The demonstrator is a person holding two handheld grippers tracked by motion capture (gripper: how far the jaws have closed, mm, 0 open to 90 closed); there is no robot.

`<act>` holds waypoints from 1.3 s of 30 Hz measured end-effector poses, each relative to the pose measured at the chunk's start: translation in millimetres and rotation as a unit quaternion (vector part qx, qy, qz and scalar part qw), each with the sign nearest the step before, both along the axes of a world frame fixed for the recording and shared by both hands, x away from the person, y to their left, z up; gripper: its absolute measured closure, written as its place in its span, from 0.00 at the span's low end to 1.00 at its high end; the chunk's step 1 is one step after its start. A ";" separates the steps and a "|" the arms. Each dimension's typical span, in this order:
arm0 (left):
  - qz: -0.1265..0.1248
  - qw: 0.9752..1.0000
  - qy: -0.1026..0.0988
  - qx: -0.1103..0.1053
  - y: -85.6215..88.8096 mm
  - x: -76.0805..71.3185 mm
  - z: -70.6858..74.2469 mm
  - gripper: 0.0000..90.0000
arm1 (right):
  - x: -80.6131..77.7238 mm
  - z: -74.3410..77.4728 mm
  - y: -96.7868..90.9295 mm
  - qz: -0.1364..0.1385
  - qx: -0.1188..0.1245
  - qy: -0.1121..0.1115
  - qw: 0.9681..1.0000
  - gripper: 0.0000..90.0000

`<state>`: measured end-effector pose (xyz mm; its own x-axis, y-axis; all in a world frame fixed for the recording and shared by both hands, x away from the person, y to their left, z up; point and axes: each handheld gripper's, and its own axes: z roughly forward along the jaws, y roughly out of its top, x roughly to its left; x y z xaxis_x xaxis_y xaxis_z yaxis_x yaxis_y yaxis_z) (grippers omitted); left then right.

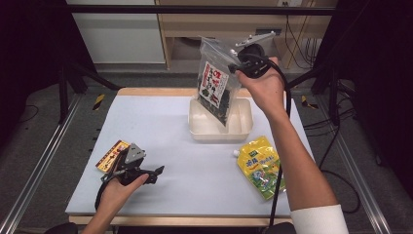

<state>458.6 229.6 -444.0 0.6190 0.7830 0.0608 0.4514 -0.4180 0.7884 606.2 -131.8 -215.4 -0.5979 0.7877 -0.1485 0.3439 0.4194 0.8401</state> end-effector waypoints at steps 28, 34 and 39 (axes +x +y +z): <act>-0.002 1.000 0.009 0.004 -1.3 1.1 -4.0 0.08 | 14.8 -28.7 6.0 0.028 0.015 -0.041 0.999 0.97; -0.003 1.000 0.010 0.006 -1.9 1.2 -4.5 0.08 | 14.1 -38.6 7.8 0.036 0.019 -0.043 0.998 0.97; -0.004 1.000 0.010 0.007 -2.7 1.2 -4.9 0.08 | 13.3 -47.9 6.6 0.039 0.027 -0.038 0.998 0.97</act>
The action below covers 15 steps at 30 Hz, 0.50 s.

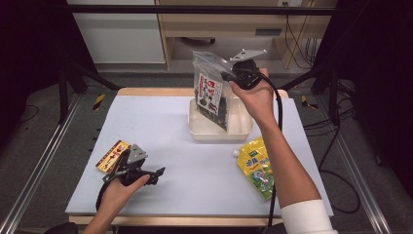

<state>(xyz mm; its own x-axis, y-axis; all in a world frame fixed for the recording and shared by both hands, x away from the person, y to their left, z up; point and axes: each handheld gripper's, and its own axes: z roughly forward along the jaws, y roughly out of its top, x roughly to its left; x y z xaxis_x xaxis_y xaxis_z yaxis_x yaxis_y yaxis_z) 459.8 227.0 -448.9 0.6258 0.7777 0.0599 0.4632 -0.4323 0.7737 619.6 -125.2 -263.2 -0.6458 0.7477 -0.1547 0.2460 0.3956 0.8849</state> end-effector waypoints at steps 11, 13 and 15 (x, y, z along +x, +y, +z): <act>-0.001 1.000 0.004 0.006 -1.1 -0.4 -0.9 0.08 | -3.5 -10.1 1.8 0.003 0.002 0.004 1.000 0.97; 0.000 1.000 0.004 0.006 -0.8 -0.3 -0.9 0.08 | -4.6 -13.1 4.3 0.003 -0.001 0.006 1.000 0.97; 0.001 1.000 0.004 0.005 -0.9 -0.4 -1.2 0.08 | -5.0 -16.7 6.9 0.004 -0.005 0.006 1.000 0.97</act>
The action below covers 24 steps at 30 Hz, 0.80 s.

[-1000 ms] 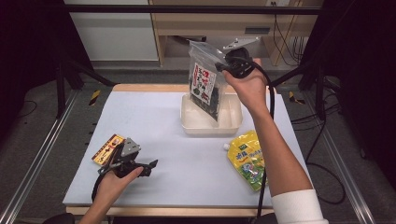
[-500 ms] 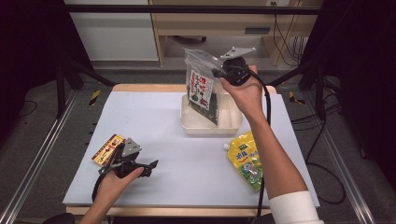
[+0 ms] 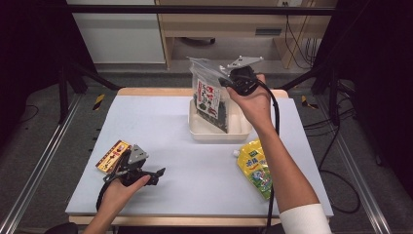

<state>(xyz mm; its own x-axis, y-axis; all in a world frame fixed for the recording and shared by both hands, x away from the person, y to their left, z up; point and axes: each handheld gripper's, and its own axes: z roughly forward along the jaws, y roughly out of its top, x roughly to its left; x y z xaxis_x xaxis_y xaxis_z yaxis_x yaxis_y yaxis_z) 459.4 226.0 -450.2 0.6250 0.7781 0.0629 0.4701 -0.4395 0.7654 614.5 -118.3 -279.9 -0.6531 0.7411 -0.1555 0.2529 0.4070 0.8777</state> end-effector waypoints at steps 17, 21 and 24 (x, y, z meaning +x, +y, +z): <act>0.000 1.000 0.009 0.009 0.7 0.8 -1.0 0.08 | -10.9 -9.8 -9.2 -0.004 0.004 0.005 1.000 0.95; 0.001 1.000 0.009 0.010 1.4 0.5 -0.4 0.08 | -12.6 -9.9 -10.4 -0.005 0.005 0.008 1.000 0.95; 0.003 1.000 0.009 0.009 1.9 0.7 -0.2 0.08 | -14.2 -9.6 -11.1 -0.007 0.005 0.011 1.000 0.94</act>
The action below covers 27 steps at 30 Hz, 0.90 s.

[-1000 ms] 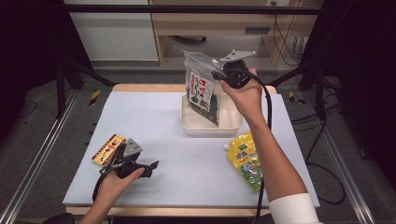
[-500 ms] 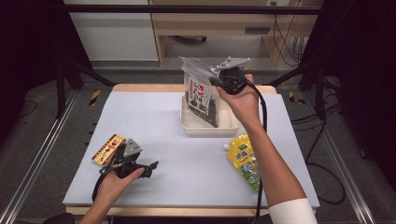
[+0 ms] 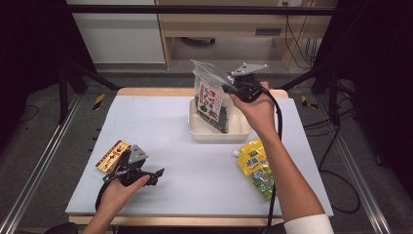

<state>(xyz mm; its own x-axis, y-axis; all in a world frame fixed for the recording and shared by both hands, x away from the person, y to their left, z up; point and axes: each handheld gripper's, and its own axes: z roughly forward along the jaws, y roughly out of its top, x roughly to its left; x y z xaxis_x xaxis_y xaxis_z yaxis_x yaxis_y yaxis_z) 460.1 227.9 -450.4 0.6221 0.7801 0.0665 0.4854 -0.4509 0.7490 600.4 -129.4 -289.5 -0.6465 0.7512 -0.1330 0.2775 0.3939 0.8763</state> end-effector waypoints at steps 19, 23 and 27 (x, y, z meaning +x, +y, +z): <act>0.000 1.000 0.002 0.001 0.9 0.4 0.2 0.08 | 0.3 3.7 1.3 -0.007 0.003 0.001 1.000 0.67; 0.000 1.000 0.002 0.003 1.5 0.5 0.6 0.08 | 0.2 3.8 4.0 -0.009 0.003 0.001 1.000 0.60; 0.001 1.000 0.001 0.001 0.6 0.5 -0.1 0.08 | -0.2 3.7 6.2 -0.007 0.002 0.003 1.000 0.54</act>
